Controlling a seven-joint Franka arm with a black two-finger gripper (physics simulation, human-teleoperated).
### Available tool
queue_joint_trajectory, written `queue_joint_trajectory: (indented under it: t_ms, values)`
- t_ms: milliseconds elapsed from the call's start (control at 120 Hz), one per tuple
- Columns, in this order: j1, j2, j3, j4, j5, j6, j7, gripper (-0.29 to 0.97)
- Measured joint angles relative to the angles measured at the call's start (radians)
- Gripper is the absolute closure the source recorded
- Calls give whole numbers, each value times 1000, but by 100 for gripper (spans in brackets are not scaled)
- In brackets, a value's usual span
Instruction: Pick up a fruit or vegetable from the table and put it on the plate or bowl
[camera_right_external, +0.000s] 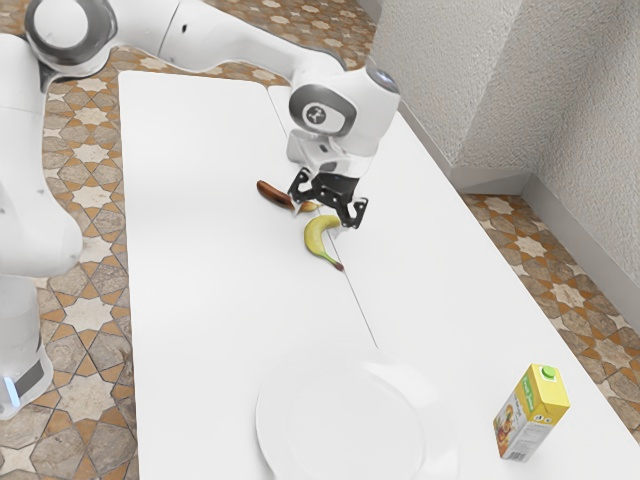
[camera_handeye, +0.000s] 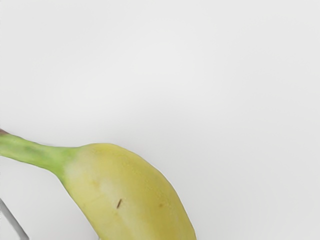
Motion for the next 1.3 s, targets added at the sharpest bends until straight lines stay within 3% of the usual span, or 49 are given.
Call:
queue_joint_trajectory:
  t_ms: [158,417,625,725,883,975,1067,1208,1300]
  values:
    - [-33,-1,52,-1,-2,8,-6,0]
    - [-46,-5,61,-1,-3,15,-13,2]
    - [-49,-6,64,-1,-4,17,-17,11]
    - [-68,-7,116,0,-8,18,-18,15]
    - [-80,-7,128,2,-15,20,-20,-3]
    - [-77,-3,114,20,-19,17,-20,16]
    - [-75,-2,105,33,-26,12,-21,27]
    - [-77,-4,108,35,-32,9,-22,35]
    - [-79,-5,112,35,-34,7,-23,34]
